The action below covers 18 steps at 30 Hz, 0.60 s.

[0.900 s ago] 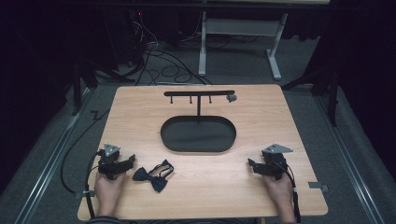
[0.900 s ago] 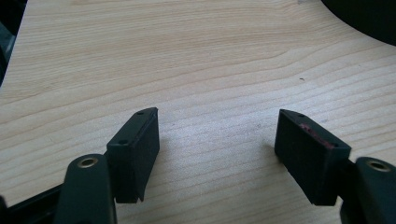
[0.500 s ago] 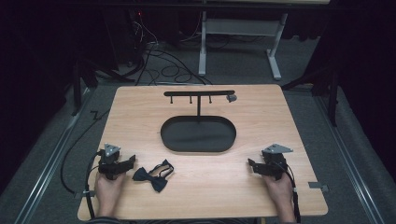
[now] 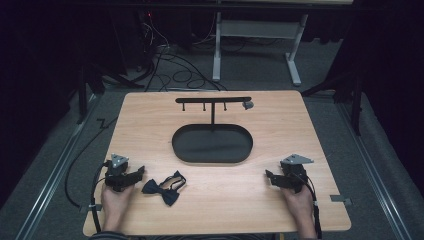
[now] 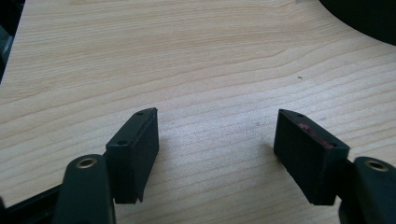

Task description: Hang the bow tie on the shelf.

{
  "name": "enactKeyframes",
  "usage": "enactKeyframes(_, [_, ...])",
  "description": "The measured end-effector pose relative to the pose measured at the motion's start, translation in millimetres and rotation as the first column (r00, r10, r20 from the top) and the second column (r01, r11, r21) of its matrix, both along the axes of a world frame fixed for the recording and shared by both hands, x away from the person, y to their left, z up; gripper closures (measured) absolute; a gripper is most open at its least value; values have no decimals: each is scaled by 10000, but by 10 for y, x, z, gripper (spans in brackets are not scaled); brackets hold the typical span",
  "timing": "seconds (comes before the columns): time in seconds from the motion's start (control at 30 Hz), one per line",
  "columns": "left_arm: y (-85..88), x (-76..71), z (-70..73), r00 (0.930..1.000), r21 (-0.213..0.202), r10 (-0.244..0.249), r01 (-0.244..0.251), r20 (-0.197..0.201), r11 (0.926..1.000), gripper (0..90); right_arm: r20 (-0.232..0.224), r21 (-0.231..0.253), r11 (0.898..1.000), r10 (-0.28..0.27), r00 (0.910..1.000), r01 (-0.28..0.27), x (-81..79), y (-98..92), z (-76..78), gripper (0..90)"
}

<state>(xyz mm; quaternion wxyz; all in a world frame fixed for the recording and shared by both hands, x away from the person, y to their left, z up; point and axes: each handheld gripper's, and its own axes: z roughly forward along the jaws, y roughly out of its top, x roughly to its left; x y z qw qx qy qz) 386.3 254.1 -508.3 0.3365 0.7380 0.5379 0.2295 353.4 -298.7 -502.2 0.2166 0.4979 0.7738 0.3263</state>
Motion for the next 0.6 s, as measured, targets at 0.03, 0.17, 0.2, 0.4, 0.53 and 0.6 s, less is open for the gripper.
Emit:
enactKeyframes(0.03, [7, 0, 1, 10000, -10, 3, -3, -2, 10000, 327, 1, -1, 10000, 3, 10000, -3, 0, 0, 0, 298])
enactKeyframes(0.17, [48, -18, 39, 10000, -443, 57, -54, 52, 9990, 337, 2, -3, 10000, 3, 10000, -3, 0, 0, 0, 298])
enactKeyframes(0.2, [48, -18, 39, 10000, -443, 57, -54, 52, 9990, 337, 2, -1, 10000, 1, 10000, -1, 0, 0, 0, 298])
enactKeyframes(0.4, [40, -85, 168, 9990, -598, -384, 396, 212, 9974, 342, 9, -9, 10000, 10, 10000, -10, 1, -1, 0, 298])
enactKeyframes(0.53, [30, -124, 210, 9980, -1045, -581, 603, 243, 9927, 340, 1, 0, 10000, 0, 10000, 0, 0, 0, 0, 298])
enactKeyframes(0.6, [4, -179, 255, 9961, -1074, -831, 858, 295, 9905, 346, 2, -1, 10000, 0, 10000, 0, 0, 0, 0, 298])
